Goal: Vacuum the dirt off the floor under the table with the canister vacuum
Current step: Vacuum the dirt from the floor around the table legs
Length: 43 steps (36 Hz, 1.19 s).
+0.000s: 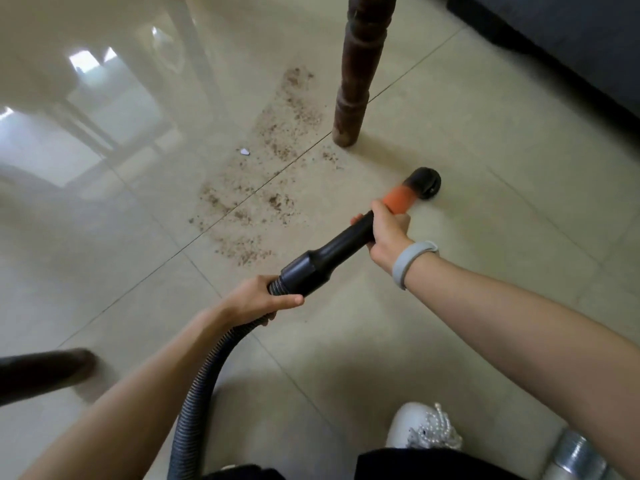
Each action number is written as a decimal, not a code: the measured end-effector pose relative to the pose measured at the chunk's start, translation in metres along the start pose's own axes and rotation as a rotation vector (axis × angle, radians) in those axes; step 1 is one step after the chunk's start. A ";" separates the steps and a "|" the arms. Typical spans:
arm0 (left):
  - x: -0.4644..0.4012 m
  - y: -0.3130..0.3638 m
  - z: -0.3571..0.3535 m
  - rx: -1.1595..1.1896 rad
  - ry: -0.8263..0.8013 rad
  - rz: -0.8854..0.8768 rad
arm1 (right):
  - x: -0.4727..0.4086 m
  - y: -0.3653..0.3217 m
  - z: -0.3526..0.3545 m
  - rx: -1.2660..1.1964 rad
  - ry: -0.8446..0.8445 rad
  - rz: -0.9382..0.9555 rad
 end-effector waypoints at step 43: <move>0.075 -0.056 0.022 -0.335 0.383 -0.338 | 0.029 0.081 -0.064 0.551 -0.005 0.096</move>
Point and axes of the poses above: each hand's wrist, its own x-axis away from the middle knuckle, its own z-axis out of the back of the hand, y = z × x, the point moved 4 cm from there along -x, towards the middle knuckle, and after that the axes turned 13 degrees about x, right-handed, at the moved point
